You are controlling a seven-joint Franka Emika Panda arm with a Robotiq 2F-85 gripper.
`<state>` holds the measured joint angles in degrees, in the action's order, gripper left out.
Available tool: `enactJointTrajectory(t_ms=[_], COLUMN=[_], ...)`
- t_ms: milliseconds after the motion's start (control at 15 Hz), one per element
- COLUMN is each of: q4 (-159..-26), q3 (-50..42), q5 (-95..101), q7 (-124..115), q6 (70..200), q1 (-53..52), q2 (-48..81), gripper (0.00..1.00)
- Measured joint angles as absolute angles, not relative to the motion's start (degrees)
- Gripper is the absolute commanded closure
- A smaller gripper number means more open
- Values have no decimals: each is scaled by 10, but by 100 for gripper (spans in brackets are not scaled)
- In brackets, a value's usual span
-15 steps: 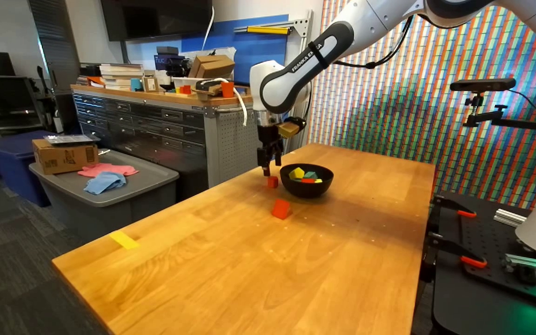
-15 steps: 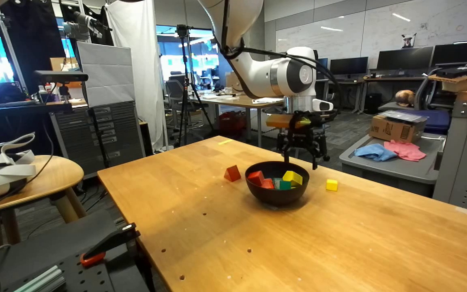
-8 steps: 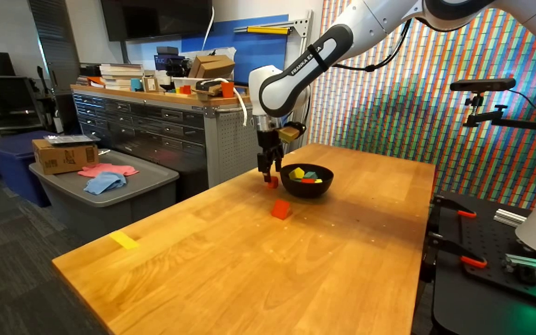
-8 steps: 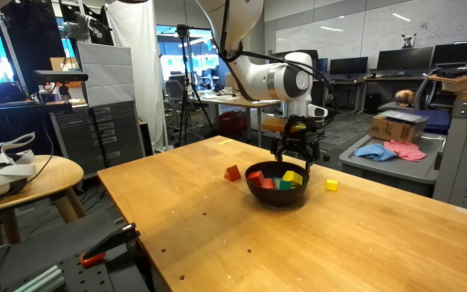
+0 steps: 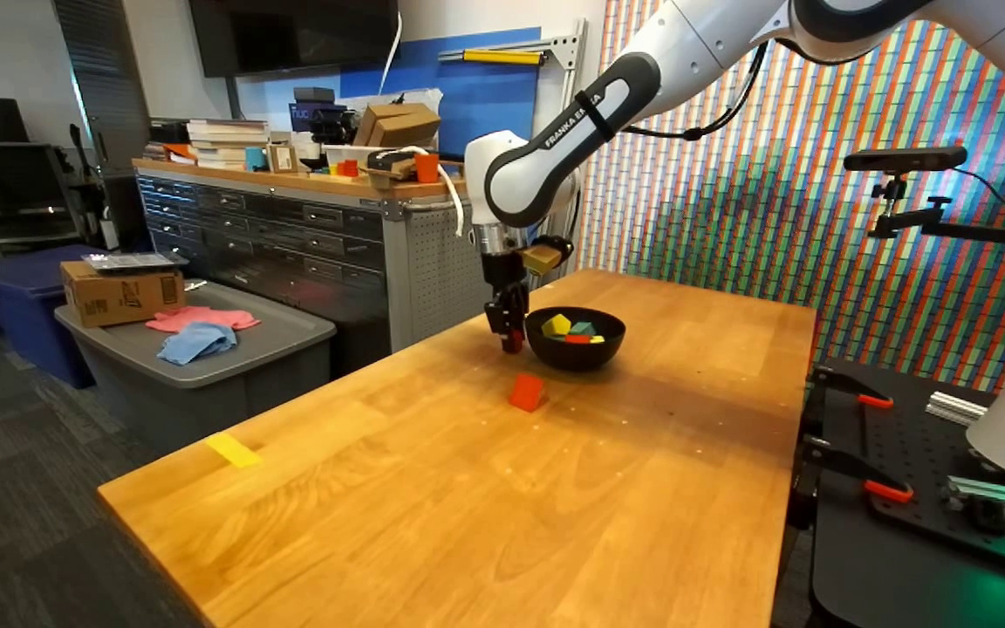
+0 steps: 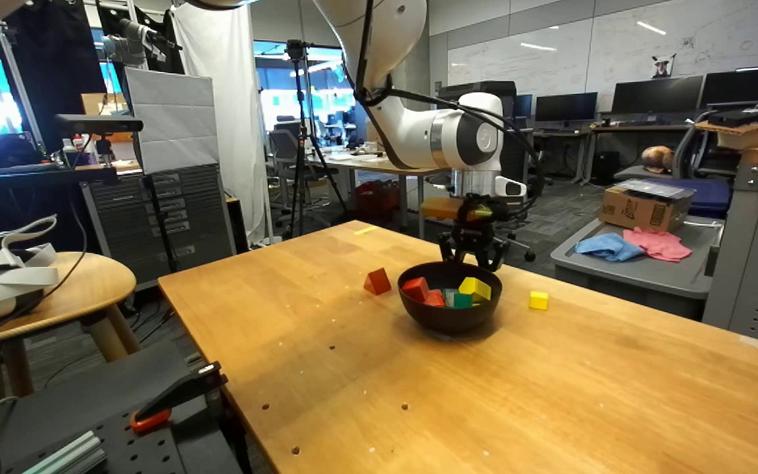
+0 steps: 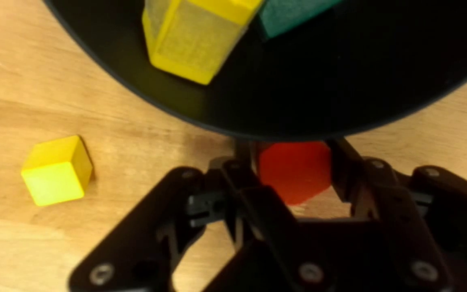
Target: Put all the blocks one at a time in the bowl except the right yellow block farthest away from you
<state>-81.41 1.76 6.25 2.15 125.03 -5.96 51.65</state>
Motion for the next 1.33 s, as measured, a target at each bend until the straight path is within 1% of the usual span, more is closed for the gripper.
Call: enactJointTrajectory(t_ms=[67, 333, 533, 933, 1200, 1267, 1333], q4=[-814, -814, -827, -927, -992, -1004, -1014], q3=[18, 19, 19, 17, 19, 19, 20], q5=[63, 63, 71, 83, 72, 66, 60], q7=[22, 23, 34, 38, 55, 60, 66], q6=[1250, 1251, 1252, 1249, 1227, 1227, 1226], q1=[-60, -60, -64, -62, -48, -45, -41], q2=[516, 506, 467, 336, 305, 305, 305], gripper=[84, 84, 84, 83, 83, 80, 47])
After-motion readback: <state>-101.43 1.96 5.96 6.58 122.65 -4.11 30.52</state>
